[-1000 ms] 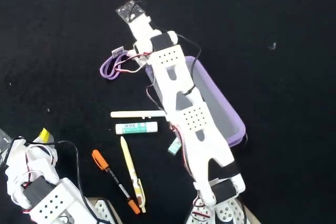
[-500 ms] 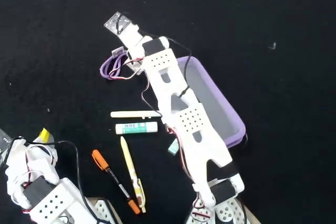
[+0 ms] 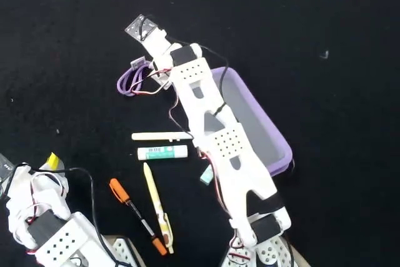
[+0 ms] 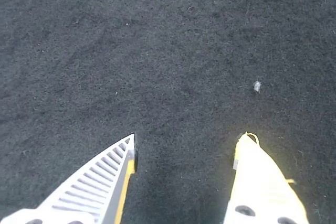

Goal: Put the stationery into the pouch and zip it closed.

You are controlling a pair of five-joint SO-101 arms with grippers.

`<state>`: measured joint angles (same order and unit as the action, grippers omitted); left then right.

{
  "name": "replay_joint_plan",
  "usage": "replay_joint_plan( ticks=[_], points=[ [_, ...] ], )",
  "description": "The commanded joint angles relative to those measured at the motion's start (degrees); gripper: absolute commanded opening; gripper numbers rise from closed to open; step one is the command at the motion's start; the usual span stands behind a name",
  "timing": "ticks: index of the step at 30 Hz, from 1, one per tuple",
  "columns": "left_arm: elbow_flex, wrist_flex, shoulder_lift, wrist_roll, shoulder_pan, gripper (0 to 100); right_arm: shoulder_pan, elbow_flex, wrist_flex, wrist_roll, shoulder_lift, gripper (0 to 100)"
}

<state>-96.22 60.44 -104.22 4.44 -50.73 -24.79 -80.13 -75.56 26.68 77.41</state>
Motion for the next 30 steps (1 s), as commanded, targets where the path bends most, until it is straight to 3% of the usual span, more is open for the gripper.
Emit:
replay_joint_plan(
  ticks=[1,18,30],
  points=[
    [-1.2,-0.7,-0.3,0.5,-0.2,30,-0.7,-2.3,-0.7,0.3,-4.3,3.7],
    [-1.2,-0.7,-0.3,0.7,0.1,30,-0.7,-15.6,-3.9,0.2,-11.2,1.1],
    [-1.2,-0.7,-0.3,0.7,0.1,30,-1.1,-15.4,1.6,0.2,-23.9,1.1]
  ],
)
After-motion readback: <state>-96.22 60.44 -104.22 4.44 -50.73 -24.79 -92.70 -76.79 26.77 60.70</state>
